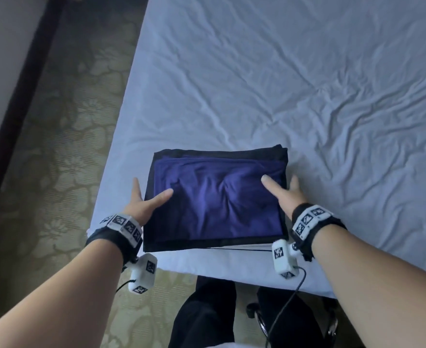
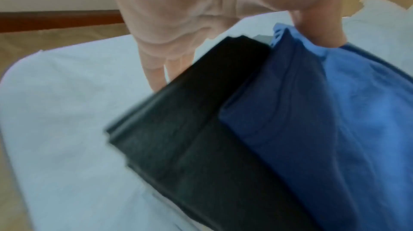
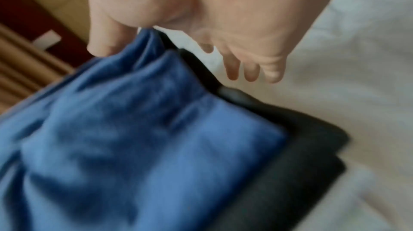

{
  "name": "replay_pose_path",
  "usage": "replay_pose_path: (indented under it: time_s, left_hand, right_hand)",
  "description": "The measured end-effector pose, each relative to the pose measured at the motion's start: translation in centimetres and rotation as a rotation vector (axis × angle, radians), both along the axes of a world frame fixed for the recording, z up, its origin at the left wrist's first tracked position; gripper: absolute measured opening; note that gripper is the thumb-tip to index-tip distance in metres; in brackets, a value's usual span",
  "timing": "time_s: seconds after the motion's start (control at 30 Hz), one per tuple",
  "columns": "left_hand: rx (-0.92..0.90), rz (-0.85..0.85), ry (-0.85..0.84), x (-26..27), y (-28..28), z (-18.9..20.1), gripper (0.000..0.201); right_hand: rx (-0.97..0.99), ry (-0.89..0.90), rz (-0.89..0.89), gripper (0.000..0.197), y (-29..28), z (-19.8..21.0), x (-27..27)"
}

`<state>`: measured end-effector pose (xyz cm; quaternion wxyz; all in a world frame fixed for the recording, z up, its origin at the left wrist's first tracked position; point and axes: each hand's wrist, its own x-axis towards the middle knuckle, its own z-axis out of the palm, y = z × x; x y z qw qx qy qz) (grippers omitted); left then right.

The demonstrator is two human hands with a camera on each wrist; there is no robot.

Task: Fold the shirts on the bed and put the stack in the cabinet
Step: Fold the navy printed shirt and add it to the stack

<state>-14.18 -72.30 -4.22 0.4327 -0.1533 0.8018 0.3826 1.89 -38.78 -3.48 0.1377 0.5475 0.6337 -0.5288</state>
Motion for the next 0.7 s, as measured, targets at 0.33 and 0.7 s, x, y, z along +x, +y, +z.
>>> replay_pose_path:
  time_s: [0.33,0.7]
  left_hand:
    - [0.248,0.102,0.084,1.8,0.5,-3.5,0.138]
    - [0.385,0.185,0.084,1.6,1.8,-3.7,0.088]
  right_hand:
    - [0.145,0.045,0.095,0.132,-2.4,-4.2,2.4]
    - [0.152,0.213,0.052,0.113,-1.4,-4.8,1.9]
